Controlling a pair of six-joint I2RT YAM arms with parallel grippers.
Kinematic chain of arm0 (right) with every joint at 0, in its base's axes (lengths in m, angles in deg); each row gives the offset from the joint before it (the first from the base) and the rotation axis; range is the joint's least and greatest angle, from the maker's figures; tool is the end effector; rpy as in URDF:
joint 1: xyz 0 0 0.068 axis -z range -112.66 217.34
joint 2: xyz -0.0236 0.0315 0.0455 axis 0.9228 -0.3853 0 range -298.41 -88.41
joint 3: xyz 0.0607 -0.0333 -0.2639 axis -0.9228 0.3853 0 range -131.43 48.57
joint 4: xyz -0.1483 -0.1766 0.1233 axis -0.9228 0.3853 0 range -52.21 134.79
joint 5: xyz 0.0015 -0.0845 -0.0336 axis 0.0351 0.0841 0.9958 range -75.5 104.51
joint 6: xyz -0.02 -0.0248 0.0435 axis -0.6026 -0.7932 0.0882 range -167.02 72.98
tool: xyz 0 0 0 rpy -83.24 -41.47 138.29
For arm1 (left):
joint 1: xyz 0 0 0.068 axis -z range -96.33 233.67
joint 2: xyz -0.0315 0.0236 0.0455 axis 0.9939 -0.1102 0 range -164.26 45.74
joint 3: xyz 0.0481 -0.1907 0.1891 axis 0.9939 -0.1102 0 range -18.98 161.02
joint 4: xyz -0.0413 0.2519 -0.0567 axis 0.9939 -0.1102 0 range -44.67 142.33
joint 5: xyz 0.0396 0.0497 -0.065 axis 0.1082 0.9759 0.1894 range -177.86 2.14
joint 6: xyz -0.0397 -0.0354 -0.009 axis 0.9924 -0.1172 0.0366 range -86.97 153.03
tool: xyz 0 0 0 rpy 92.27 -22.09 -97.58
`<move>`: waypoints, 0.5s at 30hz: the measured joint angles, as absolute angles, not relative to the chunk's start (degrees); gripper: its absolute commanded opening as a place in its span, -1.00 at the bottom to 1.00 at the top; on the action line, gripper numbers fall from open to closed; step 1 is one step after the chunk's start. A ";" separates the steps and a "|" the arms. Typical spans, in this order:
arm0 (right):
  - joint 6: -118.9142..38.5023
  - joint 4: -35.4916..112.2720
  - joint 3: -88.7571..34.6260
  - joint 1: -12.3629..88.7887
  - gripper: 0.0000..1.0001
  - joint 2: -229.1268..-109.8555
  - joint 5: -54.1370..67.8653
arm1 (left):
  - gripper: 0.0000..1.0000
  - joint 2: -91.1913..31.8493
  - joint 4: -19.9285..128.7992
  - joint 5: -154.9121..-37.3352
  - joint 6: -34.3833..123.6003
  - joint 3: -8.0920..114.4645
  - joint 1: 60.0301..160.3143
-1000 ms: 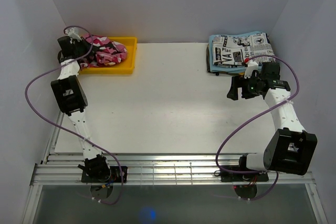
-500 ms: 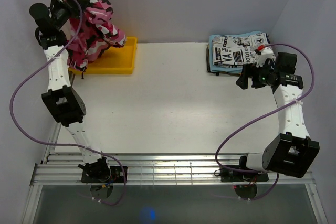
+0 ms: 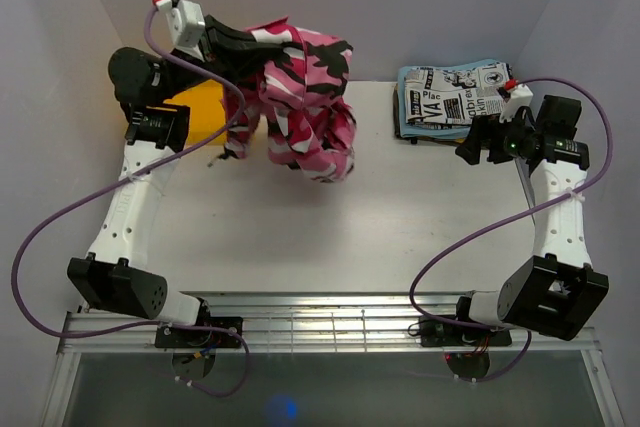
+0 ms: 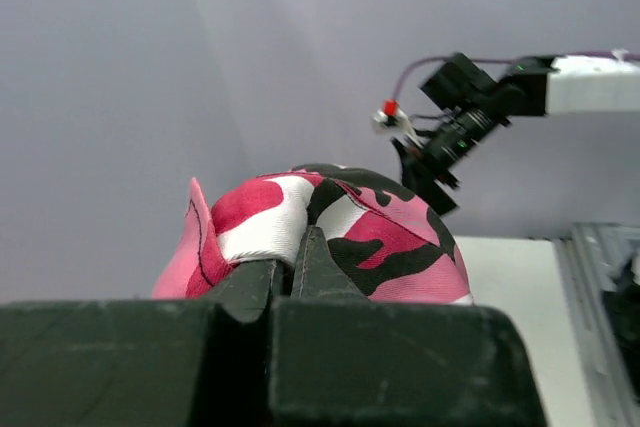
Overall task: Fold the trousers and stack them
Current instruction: Move the trousers to the center of the board
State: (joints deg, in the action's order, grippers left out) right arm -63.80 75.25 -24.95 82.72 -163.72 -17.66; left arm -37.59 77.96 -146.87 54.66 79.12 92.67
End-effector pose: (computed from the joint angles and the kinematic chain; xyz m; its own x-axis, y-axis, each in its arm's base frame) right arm 0.2754 -0.0562 0.3553 -0.5341 -0.1065 -0.8387 -0.3417 0.9346 0.0989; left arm 0.2731 -0.0741 0.5560 0.3278 -0.2440 -0.9127 0.9102 0.3404 0.2359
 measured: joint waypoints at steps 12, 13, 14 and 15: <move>-70.99 81.10 -23.29 84.38 0.91 -163.78 -18.71 | -0.61 -41.46 68.84 -146.69 58.57 36.68 97.58; -72.67 82.44 -22.41 84.36 0.94 -163.85 -19.45 | -0.49 -42.16 67.80 -145.75 58.33 34.91 97.39; -74.16 84.12 -21.41 84.31 0.96 -164.05 -20.21 | -0.44 -42.77 66.29 -144.70 58.07 33.59 97.06; -75.31 85.58 -20.51 84.07 0.97 -164.31 -20.63 | -0.30 -43.19 64.87 -143.83 58.00 33.05 96.64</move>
State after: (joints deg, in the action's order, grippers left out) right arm -75.31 85.58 -20.51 84.07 -164.31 -20.63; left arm -43.19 64.87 -143.83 58.00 33.05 96.64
